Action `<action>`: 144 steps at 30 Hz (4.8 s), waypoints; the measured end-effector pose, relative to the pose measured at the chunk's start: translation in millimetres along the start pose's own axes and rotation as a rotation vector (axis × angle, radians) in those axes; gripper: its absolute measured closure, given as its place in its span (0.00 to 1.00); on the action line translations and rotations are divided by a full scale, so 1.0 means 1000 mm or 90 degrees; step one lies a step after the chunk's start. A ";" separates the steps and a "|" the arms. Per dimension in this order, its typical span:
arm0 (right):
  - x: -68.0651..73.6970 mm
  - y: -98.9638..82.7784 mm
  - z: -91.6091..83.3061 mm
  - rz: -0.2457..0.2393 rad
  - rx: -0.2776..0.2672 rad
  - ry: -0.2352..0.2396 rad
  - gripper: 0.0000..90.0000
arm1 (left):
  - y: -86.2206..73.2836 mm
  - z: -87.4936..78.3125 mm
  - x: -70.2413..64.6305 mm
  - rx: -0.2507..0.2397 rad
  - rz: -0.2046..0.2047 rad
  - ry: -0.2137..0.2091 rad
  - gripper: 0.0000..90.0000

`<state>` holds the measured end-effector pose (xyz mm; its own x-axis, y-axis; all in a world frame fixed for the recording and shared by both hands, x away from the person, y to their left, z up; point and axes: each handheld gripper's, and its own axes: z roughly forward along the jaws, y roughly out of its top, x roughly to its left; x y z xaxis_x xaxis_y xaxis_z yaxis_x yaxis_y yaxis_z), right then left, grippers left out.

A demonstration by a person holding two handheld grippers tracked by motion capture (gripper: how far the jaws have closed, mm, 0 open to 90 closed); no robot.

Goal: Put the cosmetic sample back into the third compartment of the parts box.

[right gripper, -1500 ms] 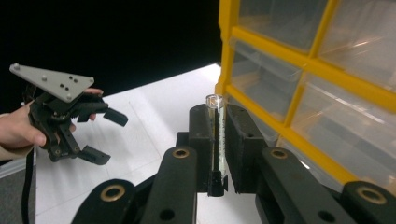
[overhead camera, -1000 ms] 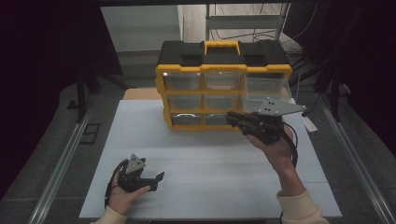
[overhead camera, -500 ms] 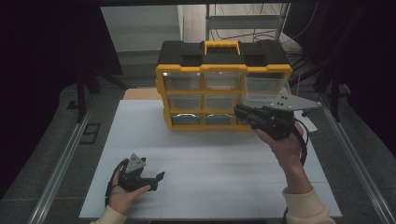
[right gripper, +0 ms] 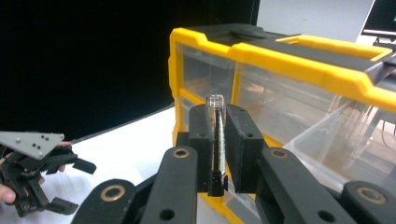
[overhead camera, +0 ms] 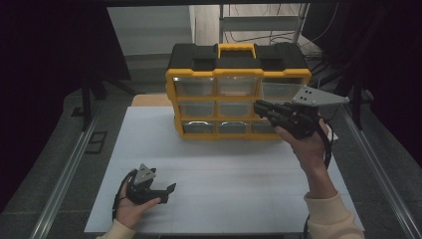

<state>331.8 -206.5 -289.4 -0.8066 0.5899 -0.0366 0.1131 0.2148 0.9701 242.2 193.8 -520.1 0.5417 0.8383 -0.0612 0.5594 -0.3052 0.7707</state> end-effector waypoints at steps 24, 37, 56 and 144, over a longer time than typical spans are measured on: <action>-0.032 0.022 -0.007 0.015 -0.014 -0.084 0.90 | 0.000 0.001 -0.001 0.002 -0.002 -0.003 0.10; -0.053 0.020 -0.007 0.019 0.014 -0.154 0.90 | 0.000 0.001 0.000 0.000 -0.002 -0.001 0.10; -0.056 0.015 -0.005 0.032 0.026 -0.151 0.38 | -0.001 -0.001 0.001 -0.003 -0.006 0.005 0.10; -0.005 -0.226 -0.057 0.105 0.178 -0.085 0.26 | 0.001 0.003 0.001 -0.013 0.003 -0.028 0.10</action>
<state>277.2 -301.9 -495.0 -0.6839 0.7266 0.0662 0.4049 0.3025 0.8629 244.9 192.6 -521.6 0.5714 0.8161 -0.0859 0.5450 -0.2991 0.7833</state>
